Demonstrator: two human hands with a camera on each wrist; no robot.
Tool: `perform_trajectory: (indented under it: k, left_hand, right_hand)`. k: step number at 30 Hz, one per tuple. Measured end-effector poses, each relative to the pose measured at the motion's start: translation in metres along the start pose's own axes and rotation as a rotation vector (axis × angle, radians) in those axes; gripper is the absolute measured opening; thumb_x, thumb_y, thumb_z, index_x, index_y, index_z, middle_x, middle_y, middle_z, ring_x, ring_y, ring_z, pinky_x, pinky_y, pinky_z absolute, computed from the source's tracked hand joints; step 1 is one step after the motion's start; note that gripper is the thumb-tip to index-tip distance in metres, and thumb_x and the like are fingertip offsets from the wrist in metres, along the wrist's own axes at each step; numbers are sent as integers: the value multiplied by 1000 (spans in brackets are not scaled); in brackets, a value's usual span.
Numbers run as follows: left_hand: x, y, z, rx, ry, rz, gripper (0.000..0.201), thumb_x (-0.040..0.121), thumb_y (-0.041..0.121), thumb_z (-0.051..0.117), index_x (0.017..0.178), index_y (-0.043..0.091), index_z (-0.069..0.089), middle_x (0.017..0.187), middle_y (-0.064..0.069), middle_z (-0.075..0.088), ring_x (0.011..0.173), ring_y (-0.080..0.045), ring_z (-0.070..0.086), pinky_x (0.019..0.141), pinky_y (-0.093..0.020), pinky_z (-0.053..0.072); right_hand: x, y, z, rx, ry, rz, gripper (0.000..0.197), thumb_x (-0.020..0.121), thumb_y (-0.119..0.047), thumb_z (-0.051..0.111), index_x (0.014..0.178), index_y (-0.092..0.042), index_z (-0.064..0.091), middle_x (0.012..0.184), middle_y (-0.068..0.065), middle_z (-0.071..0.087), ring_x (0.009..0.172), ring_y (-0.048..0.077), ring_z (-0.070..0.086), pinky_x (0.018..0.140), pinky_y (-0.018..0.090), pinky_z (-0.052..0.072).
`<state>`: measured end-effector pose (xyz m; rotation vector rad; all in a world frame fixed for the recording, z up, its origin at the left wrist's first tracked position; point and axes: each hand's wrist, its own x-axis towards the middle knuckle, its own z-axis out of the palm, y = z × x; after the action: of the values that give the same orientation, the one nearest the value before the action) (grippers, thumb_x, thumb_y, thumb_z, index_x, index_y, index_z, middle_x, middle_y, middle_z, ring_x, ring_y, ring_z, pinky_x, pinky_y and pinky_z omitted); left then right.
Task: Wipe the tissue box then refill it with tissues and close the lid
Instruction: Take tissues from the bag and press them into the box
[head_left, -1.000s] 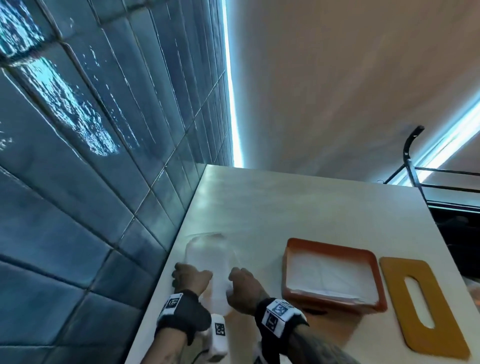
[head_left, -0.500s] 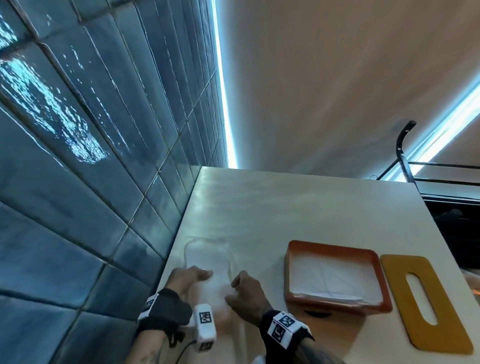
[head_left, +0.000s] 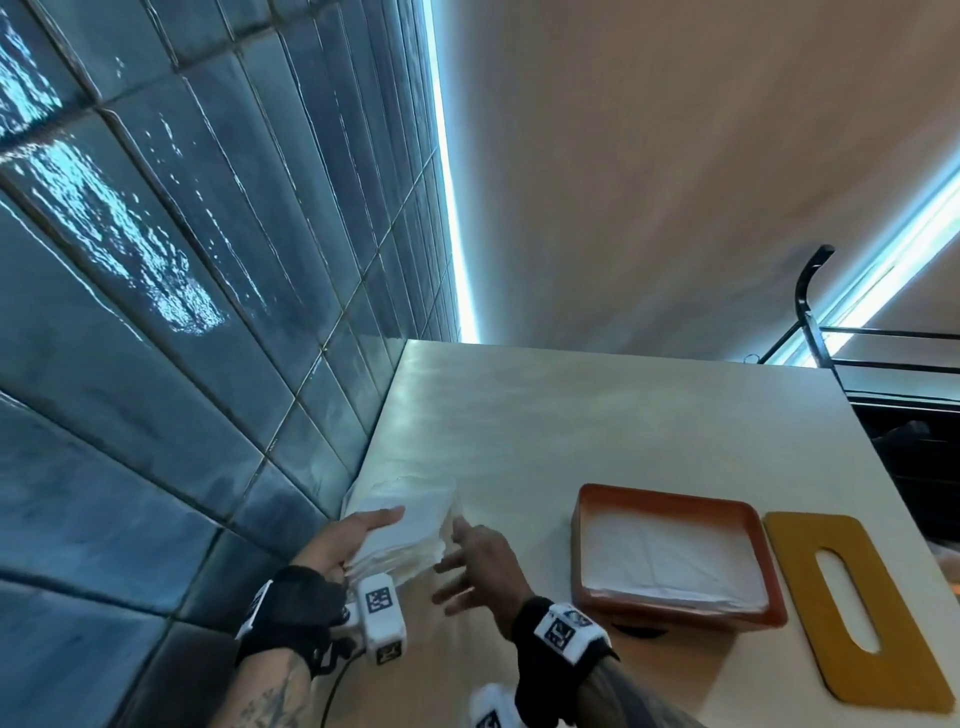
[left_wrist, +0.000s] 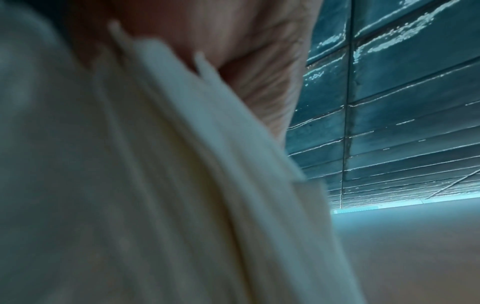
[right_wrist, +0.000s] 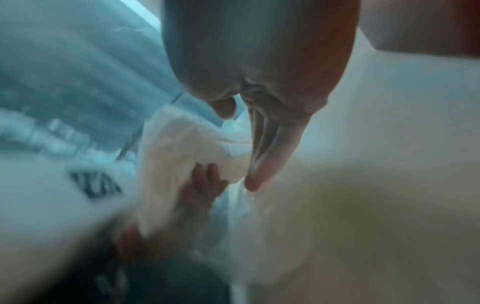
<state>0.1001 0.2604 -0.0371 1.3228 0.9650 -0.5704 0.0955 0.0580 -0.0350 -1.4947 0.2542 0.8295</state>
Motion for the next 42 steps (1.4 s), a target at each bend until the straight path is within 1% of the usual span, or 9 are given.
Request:
perform_trajectory:
  k: [3, 9, 13, 19, 23, 27, 32, 38, 42]
  left_hand:
    - [-10, -12, 14, -15, -32, 2, 71, 55, 30, 91, 113, -4, 68, 108, -29, 72, 92, -42, 71, 89, -51, 57]
    - [-5, -40, 17, -172, -67, -64, 95, 45, 35, 98, 120, -9, 62, 118, -37, 64, 106, -53, 64, 92, -61, 53]
    - [-29, -37, 22, -265, -154, -11, 60, 80, 29, 76, 124, -8, 59, 121, -36, 63, 107, -50, 65, 91, -58, 54]
    - [-42, -23, 30, -273, -185, 99, 56, 74, 18, 80, 120, -9, 62, 118, -33, 67, 111, -48, 63, 104, -60, 44]
    - [-56, -9, 62, -183, -301, 239, 63, 62, 10, 86, 120, -2, 64, 117, -28, 69, 103, -43, 68, 91, -49, 55]
    - [-77, 7, 119, -80, -410, 313, 48, 67, 1, 75, 114, -1, 68, 115, -26, 71, 102, -41, 67, 87, -44, 55]
    - [-87, 12, 195, 5, -403, 390, 44, 72, 1, 75, 115, 1, 66, 113, -24, 72, 103, -44, 67, 86, -48, 58]
    - [-89, 0, 253, 239, -114, 719, 35, 77, 27, 82, 106, 14, 67, 101, -9, 76, 89, -26, 73, 83, -46, 62]
    - [-96, -5, 263, 246, -125, 765, 37, 77, 30, 81, 106, 11, 68, 99, -10, 77, 87, -26, 74, 79, -44, 63]
  right_hand:
    - [0, -6, 6, 370, -221, 185, 57, 94, -52, 56, 122, -2, 62, 104, 16, 71, 89, 33, 70, 75, 42, 60]
    - [-1, -2, 18, 392, -169, 144, 39, 83, 6, 64, 121, 13, 58, 98, 22, 67, 86, 37, 68, 68, 38, 59]
    - [-13, -5, 1, 324, -357, 183, 34, 83, 8, 60, 117, 7, 62, 105, 21, 67, 85, 33, 68, 73, 37, 58]
    - [-49, -22, -74, 139, -482, 149, 40, 86, 2, 66, 125, 9, 59, 114, 21, 68, 93, 33, 70, 84, 40, 60]
    - [-72, -23, -143, 268, -379, 55, 44, 89, -5, 68, 130, 7, 57, 133, 30, 57, 122, 46, 54, 111, 58, 37]
    - [-96, -28, -201, 450, -159, -65, 58, 81, -17, 79, 130, 4, 58, 131, 29, 59, 120, 46, 58, 102, 55, 47]
    - [-117, -30, -238, 573, 100, -210, 50, 89, -23, 68, 125, 11, 58, 120, 35, 63, 94, 41, 68, 71, 40, 62]
    - [-123, -17, -259, 577, 312, -306, 51, 86, -25, 73, 128, -3, 56, 117, 26, 69, 105, 45, 67, 88, 61, 54]
    - [-125, -15, -266, 605, 361, -309, 48, 88, -26, 71, 127, -1, 58, 117, 26, 68, 105, 45, 66, 82, 53, 59]
